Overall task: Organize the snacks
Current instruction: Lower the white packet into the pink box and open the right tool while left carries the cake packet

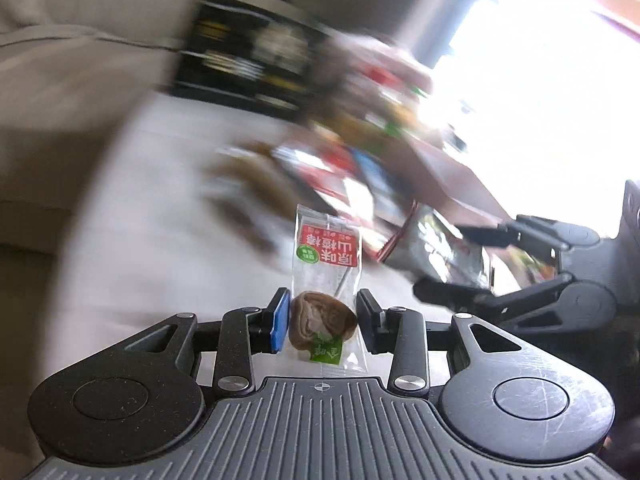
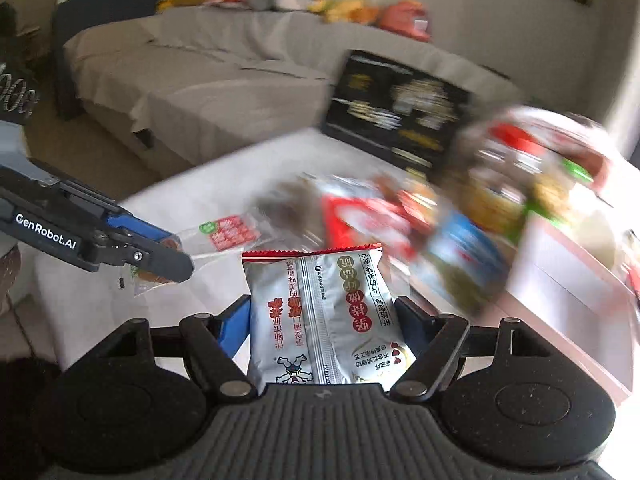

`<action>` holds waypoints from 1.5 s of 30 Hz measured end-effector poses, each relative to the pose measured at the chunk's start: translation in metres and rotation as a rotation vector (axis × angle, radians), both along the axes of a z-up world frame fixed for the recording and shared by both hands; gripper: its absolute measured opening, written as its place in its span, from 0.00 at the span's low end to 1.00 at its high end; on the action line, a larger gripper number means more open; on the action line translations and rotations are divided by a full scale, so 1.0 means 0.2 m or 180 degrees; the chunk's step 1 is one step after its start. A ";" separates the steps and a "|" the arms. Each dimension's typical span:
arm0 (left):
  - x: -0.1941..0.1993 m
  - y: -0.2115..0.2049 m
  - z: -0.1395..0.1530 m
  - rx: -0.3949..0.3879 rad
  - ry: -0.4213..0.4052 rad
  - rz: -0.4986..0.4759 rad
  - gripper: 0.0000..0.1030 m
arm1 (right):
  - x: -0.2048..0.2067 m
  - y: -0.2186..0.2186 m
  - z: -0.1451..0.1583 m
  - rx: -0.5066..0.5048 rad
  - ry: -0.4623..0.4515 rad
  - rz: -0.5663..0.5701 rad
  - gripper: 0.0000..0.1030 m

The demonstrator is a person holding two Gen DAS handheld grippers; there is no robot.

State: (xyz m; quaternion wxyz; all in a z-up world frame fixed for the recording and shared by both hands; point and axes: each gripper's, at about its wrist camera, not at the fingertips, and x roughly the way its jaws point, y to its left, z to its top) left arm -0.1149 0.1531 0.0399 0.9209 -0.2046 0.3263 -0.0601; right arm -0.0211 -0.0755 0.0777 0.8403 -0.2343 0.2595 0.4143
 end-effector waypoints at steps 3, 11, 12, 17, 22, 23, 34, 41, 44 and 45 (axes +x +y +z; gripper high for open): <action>0.09 -0.23 0.01 0.0001 0.0080 -0.0504 0.40 | -0.01 -0.30 0.05 0.0074 -0.0104 -0.0401 0.74; 0.51 -0.73 0.27 0.0224 -0.0294 -0.1133 0.40 | 0.10 -0.88 0.18 0.0628 -0.0425 -0.1524 0.74; 0.59 -0.77 0.30 0.0243 -0.0342 -0.1123 0.40 | 0.13 -0.92 0.18 0.0673 -0.0424 -0.1610 0.74; 1.17 -0.88 0.45 0.0120 -0.0439 -0.0893 0.42 | 0.22 -1.02 0.15 0.0796 -0.0389 -0.1830 0.74; 1.62 -0.91 0.30 -0.0089 -0.0025 -0.0681 0.43 | 0.35 -1.02 0.20 0.0811 -0.0313 -0.1925 0.74; 1.63 -0.90 0.30 -0.0083 -0.0123 -0.0668 0.43 | 0.39 -1.02 0.23 0.0832 -0.0309 -0.1919 0.74; 1.03 -0.49 0.15 0.0049 -0.0244 -0.0355 0.43 | 1.38 -0.63 0.09 0.0805 0.0877 -0.2054 0.74; 0.74 -0.22 -0.02 -0.0014 -0.0062 0.0011 0.43 | 1.67 -0.46 -0.16 0.0822 0.1739 -0.2010 0.74; 0.68 -0.12 -0.07 -0.0068 -0.0034 0.0297 0.43 | 1.67 -0.45 -0.21 0.0853 0.1980 -0.2060 0.75; 0.66 -0.09 -0.09 -0.0062 -0.0022 0.0390 0.43 | 1.66 -0.44 -0.21 0.0789 0.1915 -0.2092 0.75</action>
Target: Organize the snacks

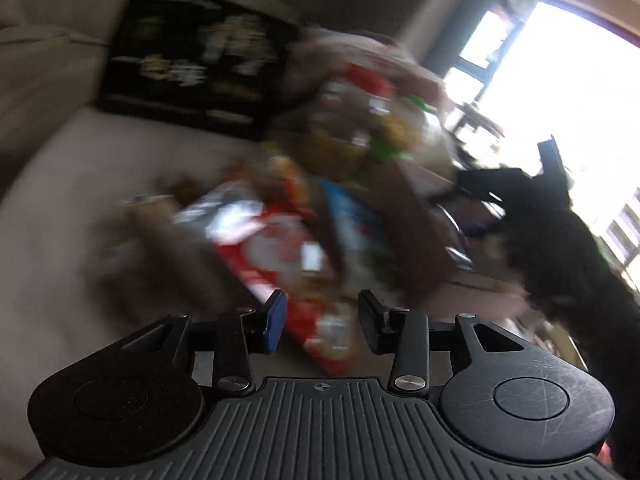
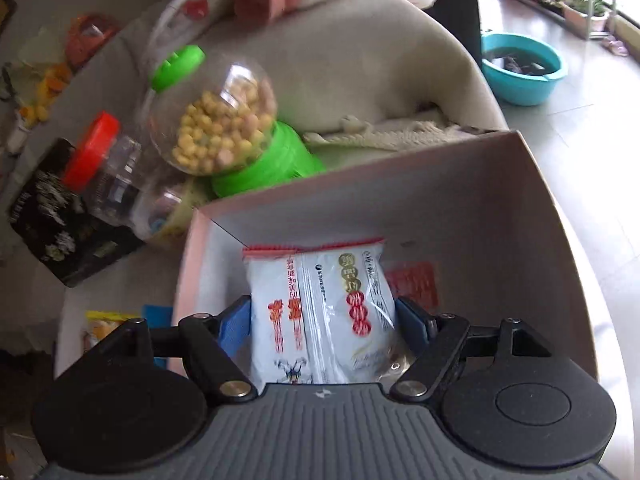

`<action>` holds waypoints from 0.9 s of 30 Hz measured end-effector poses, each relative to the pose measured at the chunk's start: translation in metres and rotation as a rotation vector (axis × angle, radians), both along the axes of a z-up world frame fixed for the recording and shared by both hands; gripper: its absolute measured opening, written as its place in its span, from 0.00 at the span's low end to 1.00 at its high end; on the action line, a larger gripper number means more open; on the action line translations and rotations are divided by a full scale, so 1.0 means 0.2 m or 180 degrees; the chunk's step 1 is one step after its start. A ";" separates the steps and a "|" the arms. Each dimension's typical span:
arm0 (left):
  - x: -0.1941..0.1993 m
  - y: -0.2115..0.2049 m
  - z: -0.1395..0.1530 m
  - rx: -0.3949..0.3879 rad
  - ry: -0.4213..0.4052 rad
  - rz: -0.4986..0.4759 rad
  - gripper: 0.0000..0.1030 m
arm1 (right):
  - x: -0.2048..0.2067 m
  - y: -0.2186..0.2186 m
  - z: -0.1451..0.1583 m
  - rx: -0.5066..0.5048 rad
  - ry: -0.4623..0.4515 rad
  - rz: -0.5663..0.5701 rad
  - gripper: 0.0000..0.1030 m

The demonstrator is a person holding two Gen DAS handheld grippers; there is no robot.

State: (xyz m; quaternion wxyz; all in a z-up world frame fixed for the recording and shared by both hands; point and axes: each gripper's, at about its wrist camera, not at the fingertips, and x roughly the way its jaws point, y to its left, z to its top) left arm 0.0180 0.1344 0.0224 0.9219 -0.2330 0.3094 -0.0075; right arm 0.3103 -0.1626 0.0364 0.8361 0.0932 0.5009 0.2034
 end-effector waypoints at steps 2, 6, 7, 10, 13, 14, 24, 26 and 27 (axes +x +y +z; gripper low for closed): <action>-0.05 0.06 0.00 0.0001 0.0046 0.0163 0.43 | -0.04 0.02 0.02 -0.0098 -0.0135 0.0011 0.75; -0.07 0.12 -0.05 -0.0110 0.0110 0.0249 0.43 | -0.14 0.07 0.11 -0.0309 -0.0557 -0.0014 0.75; -0.07 0.12 -0.06 -0.0122 0.0118 0.0247 0.43 | -0.18 0.10 0.15 -0.0400 -0.0746 0.0034 0.75; -0.07 0.10 -0.07 -0.0151 0.0114 0.0213 0.43 | -0.37 0.23 0.22 -0.0690 -0.1345 0.0235 0.78; -0.08 0.11 -0.07 -0.0183 0.0090 0.0232 0.43 | -0.56 0.38 0.25 -0.0652 -0.1696 0.0632 0.80; -0.09 0.12 -0.06 -0.0199 0.0080 0.0257 0.43 | -0.63 0.43 0.25 -0.0579 -0.1693 0.0821 0.80; -0.12 0.08 -0.03 -0.0310 0.0055 0.0096 0.43 | -0.64 0.88 0.18 -0.0323 -0.1282 0.1385 0.79; -0.12 0.06 -0.04 -0.0310 0.0066 0.0024 0.43 | -0.52 0.95 0.15 -0.0138 -0.1005 0.1291 0.79; -0.11 0.05 -0.05 -0.0321 0.0086 -0.0013 0.43 | -0.47 0.99 0.13 -0.0125 -0.0923 0.1259 0.79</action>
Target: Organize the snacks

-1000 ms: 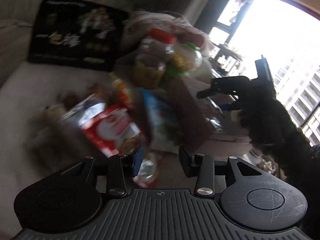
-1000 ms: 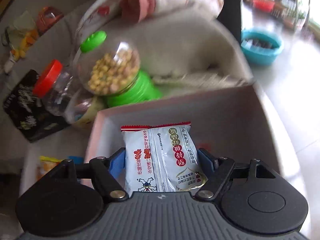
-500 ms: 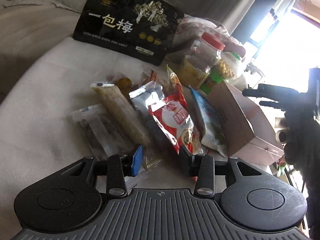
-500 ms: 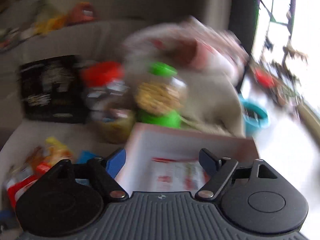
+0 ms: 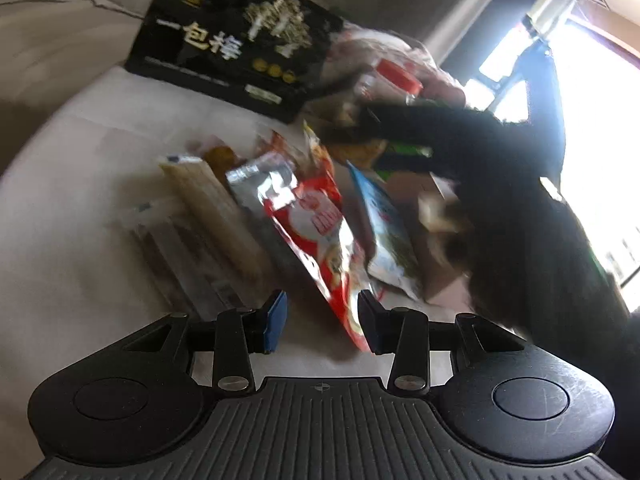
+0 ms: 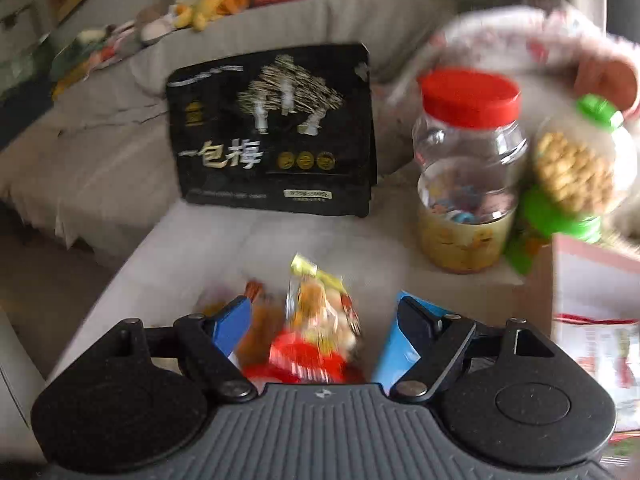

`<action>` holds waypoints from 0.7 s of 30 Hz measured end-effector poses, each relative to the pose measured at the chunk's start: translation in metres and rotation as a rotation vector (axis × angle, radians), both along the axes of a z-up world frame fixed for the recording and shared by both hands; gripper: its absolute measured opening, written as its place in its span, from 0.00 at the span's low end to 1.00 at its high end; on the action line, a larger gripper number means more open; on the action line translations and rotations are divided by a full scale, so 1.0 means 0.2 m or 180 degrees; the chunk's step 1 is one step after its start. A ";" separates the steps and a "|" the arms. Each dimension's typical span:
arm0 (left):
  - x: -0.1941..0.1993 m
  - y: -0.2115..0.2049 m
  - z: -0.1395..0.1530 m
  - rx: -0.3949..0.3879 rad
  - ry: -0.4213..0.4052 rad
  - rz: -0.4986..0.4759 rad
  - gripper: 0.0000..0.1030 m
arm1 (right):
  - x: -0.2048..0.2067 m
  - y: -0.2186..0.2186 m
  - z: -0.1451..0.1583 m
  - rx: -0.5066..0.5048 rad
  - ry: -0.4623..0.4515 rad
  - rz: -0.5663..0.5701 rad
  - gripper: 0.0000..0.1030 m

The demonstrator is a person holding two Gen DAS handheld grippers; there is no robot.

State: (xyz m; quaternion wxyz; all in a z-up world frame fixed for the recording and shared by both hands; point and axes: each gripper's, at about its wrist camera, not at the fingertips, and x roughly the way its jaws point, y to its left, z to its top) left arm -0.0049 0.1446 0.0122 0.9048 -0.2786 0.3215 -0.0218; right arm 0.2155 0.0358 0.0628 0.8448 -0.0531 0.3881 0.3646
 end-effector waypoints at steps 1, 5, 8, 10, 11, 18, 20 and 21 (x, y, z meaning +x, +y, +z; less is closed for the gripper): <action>0.00 -0.01 -0.01 -0.0018 0.0022 -0.0035 0.43 | 0.03 0.04 -0.02 -0.0033 0.0065 -0.0011 0.79; 0.01 -0.02 -0.06 -0.0074 0.0092 -0.0131 0.43 | 0.06 0.10 -0.13 -0.0132 0.0118 -0.0004 0.68; -0.01 0.00 -0.08 -0.0130 0.0093 -0.0110 0.41 | 0.05 0.07 -0.14 -0.0039 0.0298 0.0052 0.49; -0.02 0.01 -0.08 -0.0145 0.0073 -0.0051 0.41 | 0.00 0.02 -0.11 -0.0025 0.0313 0.0109 0.46; -0.02 0.02 -0.07 -0.0143 0.0055 -0.0034 0.41 | -0.03 0.00 -0.11 -0.0049 0.0284 0.0146 0.45; -0.03 -0.01 -0.04 -0.0106 0.0030 -0.0063 0.41 | -0.31 -0.21 -0.10 -0.0037 0.0328 0.0353 0.44; -0.03 -0.02 -0.04 -0.0071 0.0047 -0.0078 0.42 | -0.39 -0.25 -0.09 -0.0030 0.0276 0.0380 0.44; -0.03 -0.02 -0.03 -0.0071 0.0055 -0.0089 0.42 | -0.42 -0.27 -0.09 -0.0038 0.0245 0.0402 0.44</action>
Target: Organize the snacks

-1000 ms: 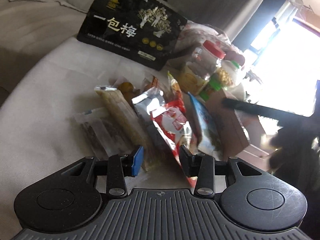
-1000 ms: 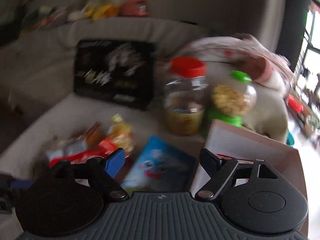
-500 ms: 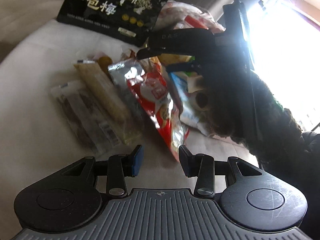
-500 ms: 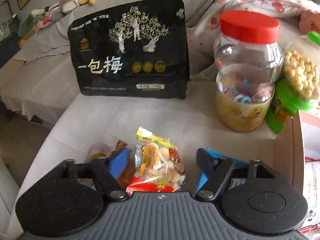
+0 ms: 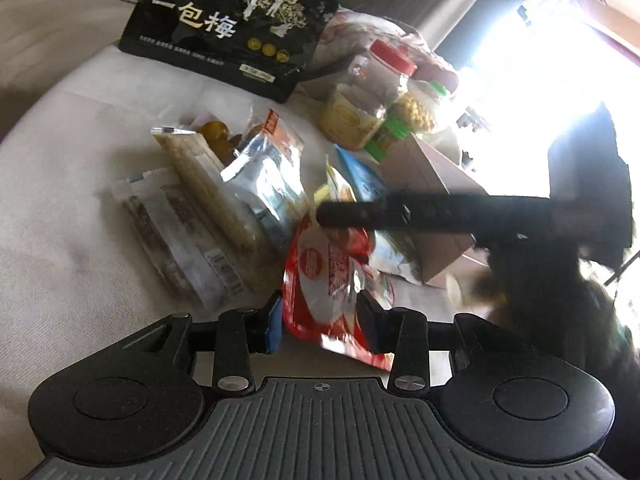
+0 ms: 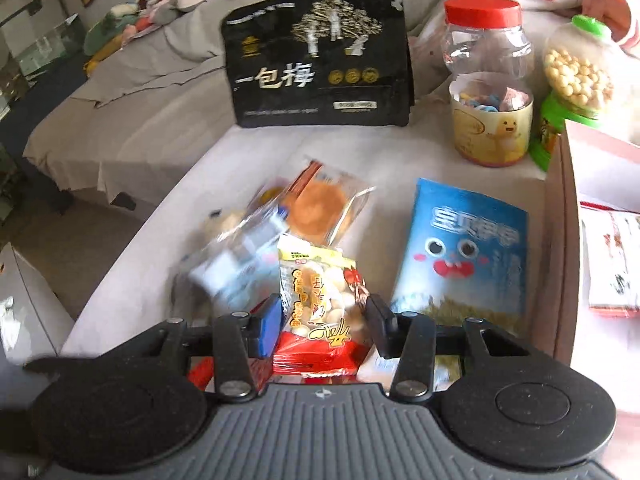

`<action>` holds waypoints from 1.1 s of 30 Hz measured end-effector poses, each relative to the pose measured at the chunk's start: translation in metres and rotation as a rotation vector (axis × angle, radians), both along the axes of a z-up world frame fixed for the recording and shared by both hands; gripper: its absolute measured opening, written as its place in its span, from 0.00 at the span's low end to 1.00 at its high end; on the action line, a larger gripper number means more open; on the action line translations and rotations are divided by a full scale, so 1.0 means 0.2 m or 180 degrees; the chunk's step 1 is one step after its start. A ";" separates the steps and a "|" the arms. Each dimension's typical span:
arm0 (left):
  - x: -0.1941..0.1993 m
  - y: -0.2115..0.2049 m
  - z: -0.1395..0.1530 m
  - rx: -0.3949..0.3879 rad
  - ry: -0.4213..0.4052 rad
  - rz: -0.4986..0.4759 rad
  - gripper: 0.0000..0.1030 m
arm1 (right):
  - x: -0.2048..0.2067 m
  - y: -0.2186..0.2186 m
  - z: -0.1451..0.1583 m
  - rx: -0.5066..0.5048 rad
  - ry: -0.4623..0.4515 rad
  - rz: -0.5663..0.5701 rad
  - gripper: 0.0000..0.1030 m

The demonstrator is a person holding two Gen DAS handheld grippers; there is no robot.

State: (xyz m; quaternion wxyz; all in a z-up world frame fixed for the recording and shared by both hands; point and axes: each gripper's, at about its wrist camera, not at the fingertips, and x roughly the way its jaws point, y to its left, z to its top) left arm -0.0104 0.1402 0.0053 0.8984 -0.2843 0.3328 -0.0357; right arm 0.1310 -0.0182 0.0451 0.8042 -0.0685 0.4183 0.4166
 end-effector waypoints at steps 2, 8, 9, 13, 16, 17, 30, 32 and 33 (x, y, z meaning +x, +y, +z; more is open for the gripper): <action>0.00 -0.01 0.00 -0.0002 0.0023 -0.0017 0.42 | -0.07 -0.04 0.01 0.0002 -0.0046 0.0046 0.44; -0.07 -0.05 0.00 0.0141 0.0173 0.0012 0.41 | -0.22 -0.16 -0.04 -0.0169 -0.0568 -0.0047 0.43; -0.09 -0.07 0.01 0.0169 0.0178 0.0007 0.42 | -0.23 -0.18 -0.05 -0.0192 -0.0614 -0.0132 0.43; -0.14 -0.09 0.01 0.0133 0.0224 -0.0033 0.41 | -0.21 -0.26 -0.11 -0.0199 -0.0595 -0.0418 0.43; -0.15 -0.11 0.01 0.0029 0.0251 -0.0137 0.41 | -0.19 -0.36 -0.16 0.0025 -0.0266 -0.0591 0.44; -0.15 -0.12 0.01 -0.0006 0.0251 -0.0151 0.41 | -0.20 -0.38 -0.16 0.0107 -0.0194 -0.0627 0.44; -0.09 -0.08 -0.01 -0.0002 0.0175 0.0033 0.40 | -0.34 -0.35 -0.09 -0.0174 -0.0716 -0.0564 0.45; -0.07 -0.05 -0.01 0.0002 0.0153 0.0043 0.40 | -0.30 -0.33 -0.12 -0.0360 -0.0832 -0.0702 0.45; -0.06 -0.04 -0.02 -0.0001 0.0138 0.0047 0.39 | -0.28 -0.32 -0.14 -0.0436 -0.0846 -0.0737 0.46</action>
